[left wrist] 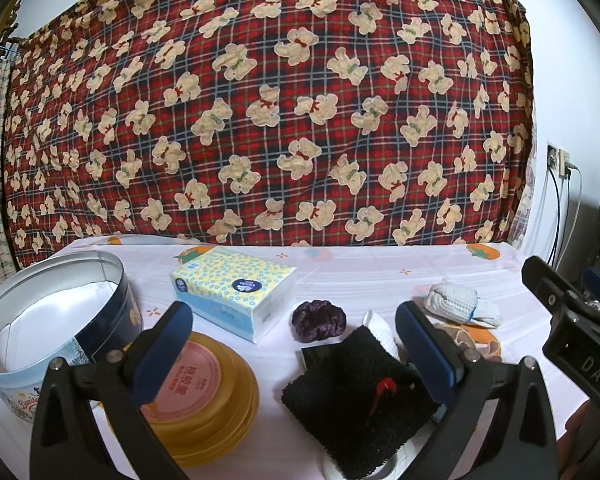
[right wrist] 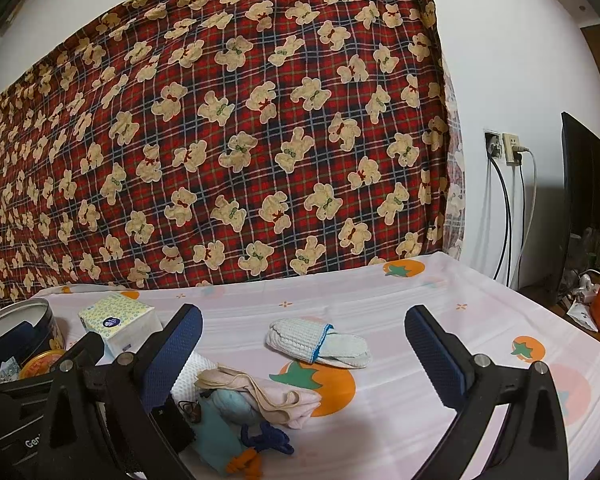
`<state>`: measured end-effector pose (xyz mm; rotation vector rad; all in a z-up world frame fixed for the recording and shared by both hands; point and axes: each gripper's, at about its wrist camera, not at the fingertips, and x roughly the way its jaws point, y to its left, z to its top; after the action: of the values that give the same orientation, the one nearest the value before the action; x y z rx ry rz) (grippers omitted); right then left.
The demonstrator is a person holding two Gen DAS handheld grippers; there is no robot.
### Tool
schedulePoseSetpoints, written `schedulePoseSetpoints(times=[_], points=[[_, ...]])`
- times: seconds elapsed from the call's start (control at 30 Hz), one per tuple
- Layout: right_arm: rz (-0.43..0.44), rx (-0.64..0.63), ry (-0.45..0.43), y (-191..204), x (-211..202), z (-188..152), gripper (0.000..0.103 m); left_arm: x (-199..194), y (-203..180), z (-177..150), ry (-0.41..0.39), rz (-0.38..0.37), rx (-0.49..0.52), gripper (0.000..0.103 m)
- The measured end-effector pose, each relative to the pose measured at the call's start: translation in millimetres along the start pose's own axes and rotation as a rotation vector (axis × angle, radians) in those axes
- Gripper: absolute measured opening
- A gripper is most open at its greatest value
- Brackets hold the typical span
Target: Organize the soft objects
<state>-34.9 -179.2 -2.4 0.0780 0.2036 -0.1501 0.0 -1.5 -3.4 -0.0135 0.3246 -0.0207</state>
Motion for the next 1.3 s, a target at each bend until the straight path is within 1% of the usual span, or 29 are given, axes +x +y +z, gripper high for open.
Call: schedulePoseSetpoints(times=[0.2,0.3,0.33,1.1,1.3], points=[[0.001,0.001,0.001,-2.6,-1.5,3.0,0.103,-0.6,0.5,2.6,0.004,-0.015,0.005,0.103],[0.0,0.003,-0.001,-1.2,-1.1,1.2,0.103,-0.9,3.1,0.7,0.002,-0.021,0.009,0.103],[-0.001,0.003,-0.001,-1.2,-1.3,1.3,0.103,-0.2,7.2,-4.9,0.002,-0.021,0.007,0.103],[0.0,0.01,-0.002,0.0,-1.3,1.1,0.103,-0.5,7.9,-6.1,0.006,-0.019,0.006,0.103],[0.0,0.024,-0.001,-6.7,-3.2,4.2,0.103,-1.1,6.0,-7.4,0.012,-0.021,0.012,0.103]])
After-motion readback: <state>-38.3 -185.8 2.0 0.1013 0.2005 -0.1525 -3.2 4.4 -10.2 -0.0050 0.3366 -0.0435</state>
